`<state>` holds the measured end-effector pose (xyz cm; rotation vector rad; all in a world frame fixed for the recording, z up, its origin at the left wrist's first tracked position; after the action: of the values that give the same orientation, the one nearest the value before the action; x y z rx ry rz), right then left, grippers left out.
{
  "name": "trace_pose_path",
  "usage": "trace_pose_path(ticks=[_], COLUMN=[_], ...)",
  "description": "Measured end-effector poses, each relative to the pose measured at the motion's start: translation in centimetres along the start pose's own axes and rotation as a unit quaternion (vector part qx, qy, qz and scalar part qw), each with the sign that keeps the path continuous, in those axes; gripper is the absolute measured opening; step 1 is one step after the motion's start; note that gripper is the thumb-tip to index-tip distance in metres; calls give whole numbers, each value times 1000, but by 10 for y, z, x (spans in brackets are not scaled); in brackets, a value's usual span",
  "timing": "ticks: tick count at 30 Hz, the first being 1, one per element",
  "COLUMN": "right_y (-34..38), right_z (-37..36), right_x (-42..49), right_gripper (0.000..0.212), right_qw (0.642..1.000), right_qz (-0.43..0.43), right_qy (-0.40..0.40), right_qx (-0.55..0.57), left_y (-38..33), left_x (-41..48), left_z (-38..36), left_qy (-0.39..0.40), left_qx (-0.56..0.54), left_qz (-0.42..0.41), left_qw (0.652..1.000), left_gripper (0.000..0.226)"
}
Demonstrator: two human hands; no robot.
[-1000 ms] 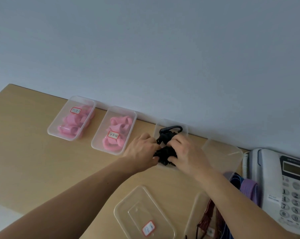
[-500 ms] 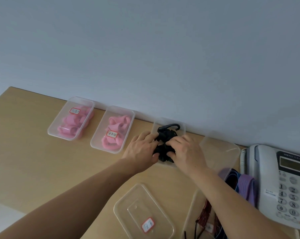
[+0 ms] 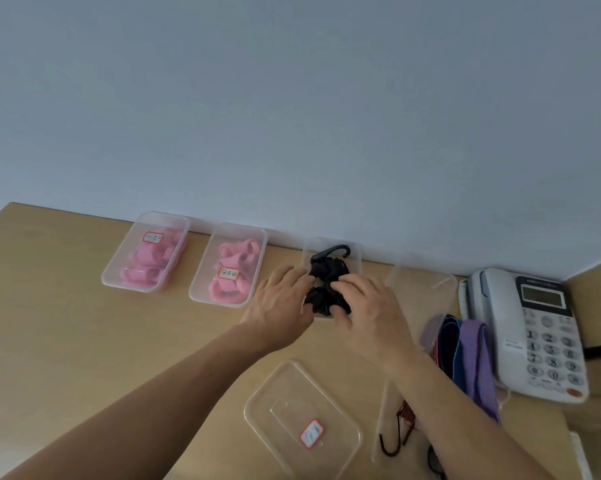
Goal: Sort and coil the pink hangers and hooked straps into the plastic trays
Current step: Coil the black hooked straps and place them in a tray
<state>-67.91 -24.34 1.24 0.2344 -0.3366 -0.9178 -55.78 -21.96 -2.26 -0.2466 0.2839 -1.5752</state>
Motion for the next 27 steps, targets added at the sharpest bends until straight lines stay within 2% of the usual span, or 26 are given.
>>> trace_pose_path(ticks=[3,7,15,19,27], right_y=[18,32,49,49,44], right_z=[-1,-26,-86,-100,-111], right_x=[-27,-68,-137,-152,-152], right_gripper=[32,34,72,83,93], right_qw=[1000,995,957,946,938], right_qz=[-11,-74,-201,-228,-277], right_qy=[-1,63,205,217,191], right_qx=[-9,-6,-50,-79,-85], left_y=[1,13,28,27,32], left_x=[-23,-60,-115,-120,-130], left_z=[-1,-11,-40,-46,-57], left_qy=[20,58,152,165,163], left_qx=[-5,-11,-12,-31,-65], left_qz=[-26,-34,-59,-55,-46], left_qw=[999,998,987,984,984], left_gripper=[52,53,53,53,52])
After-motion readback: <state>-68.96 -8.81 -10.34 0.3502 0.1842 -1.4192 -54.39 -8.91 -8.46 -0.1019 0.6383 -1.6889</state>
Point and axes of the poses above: each hand's wrist, its own x-axis towards the middle knuckle, its own z-axis out of the back of the hand, y = z × x, the point moved 10 cm from there along x, towards the middle knuckle, and after that the axes turned 1 degree about -x, right-handed, at the moved point
